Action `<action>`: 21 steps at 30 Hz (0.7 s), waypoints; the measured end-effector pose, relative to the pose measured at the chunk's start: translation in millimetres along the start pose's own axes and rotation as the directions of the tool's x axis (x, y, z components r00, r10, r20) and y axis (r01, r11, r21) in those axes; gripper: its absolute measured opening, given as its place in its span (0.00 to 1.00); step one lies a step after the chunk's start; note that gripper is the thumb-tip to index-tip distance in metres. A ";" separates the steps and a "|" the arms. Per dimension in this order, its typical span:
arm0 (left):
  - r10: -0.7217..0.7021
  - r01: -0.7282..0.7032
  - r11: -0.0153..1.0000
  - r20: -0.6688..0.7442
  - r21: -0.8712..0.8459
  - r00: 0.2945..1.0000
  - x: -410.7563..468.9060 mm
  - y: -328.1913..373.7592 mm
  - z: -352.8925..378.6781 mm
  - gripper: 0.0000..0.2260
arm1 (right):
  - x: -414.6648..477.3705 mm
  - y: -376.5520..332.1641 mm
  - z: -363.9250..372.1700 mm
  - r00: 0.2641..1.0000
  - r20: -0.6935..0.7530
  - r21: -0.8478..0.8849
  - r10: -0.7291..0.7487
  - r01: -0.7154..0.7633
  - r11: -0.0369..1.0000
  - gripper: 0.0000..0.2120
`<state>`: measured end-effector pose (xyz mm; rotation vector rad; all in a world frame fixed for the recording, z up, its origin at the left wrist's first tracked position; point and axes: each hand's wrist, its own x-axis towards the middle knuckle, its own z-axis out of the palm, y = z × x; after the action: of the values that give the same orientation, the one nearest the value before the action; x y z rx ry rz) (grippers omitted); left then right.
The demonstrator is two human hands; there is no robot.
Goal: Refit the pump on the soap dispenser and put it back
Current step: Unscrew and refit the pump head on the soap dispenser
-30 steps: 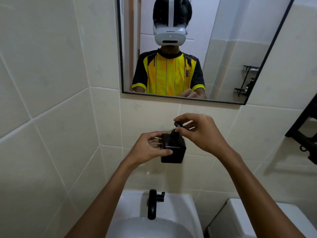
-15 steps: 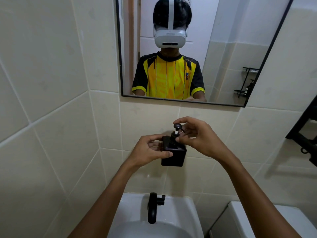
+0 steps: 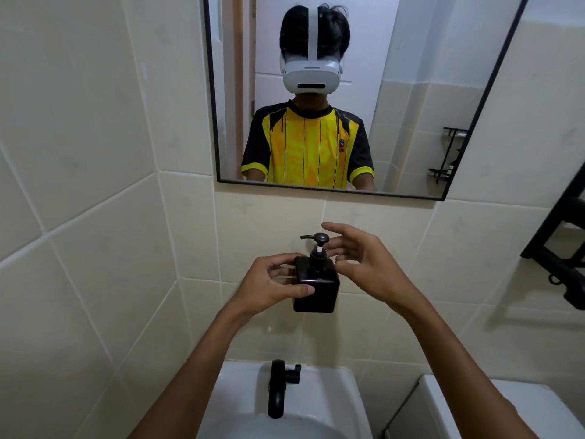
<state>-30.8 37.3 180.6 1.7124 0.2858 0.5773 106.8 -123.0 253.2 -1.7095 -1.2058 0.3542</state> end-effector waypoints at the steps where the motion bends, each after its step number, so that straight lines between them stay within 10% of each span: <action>1: -0.001 0.001 1.000 0.003 -0.001 1.000 -0.2 0.5 -0.3 0.23 | -1.3 0.4 -1.2 1.000 -0.011 0.009 0.001 -0.001 1.000 0.31; 21: 0.024 -0.024 1.000 0.027 -0.004 0.999 7.2 20.5 0.1 0.28 | -1.3 -15.0 -8.3 0.998 -0.051 0.100 -0.026 0.031 0.994 0.31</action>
<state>-27.2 36.1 201.9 1.7213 0.2450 0.5715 103.6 -128.1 269.3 -1.6038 -1.1562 0.3472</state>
